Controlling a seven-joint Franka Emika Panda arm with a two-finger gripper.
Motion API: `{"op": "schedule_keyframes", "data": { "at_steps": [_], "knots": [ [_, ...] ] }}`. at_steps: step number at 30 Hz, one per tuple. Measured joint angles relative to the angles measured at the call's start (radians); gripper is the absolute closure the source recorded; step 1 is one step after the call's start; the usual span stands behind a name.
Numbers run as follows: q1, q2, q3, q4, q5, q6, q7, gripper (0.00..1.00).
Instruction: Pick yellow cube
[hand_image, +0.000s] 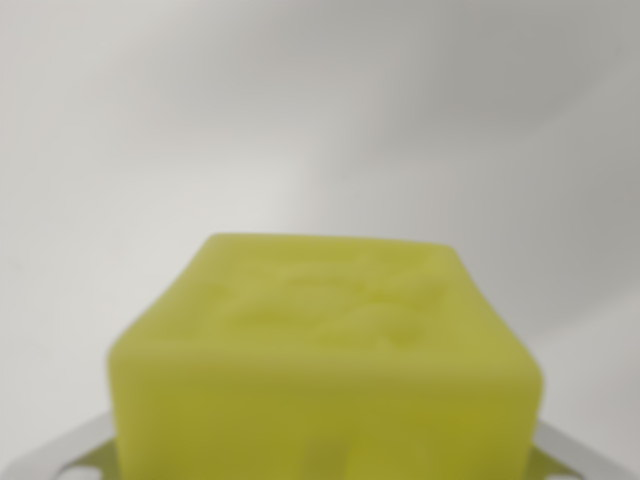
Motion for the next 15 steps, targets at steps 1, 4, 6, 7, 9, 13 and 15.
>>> {"op": "schedule_keyframes", "data": {
  "at_steps": [1, 4, 6, 7, 9, 13, 15],
  "knots": [
    [0.000, -0.004, 0.000, 0.000, 0.000, -0.005, 0.000, 1.00],
    [0.000, -0.018, 0.000, 0.002, 0.000, -0.021, 0.000, 1.00],
    [0.000, -0.027, 0.000, 0.003, 0.000, -0.031, 0.000, 1.00],
    [0.000, -0.031, 0.000, 0.004, 0.000, -0.036, 0.000, 1.00],
    [0.000, -0.040, 0.000, 0.006, 0.000, -0.046, 0.000, 1.00],
    [0.000, -0.058, 0.000, 0.010, 0.000, -0.068, 0.000, 1.00],
    [0.000, -0.066, 0.000, 0.012, 0.000, -0.079, 0.000, 1.00]
  ]
}}
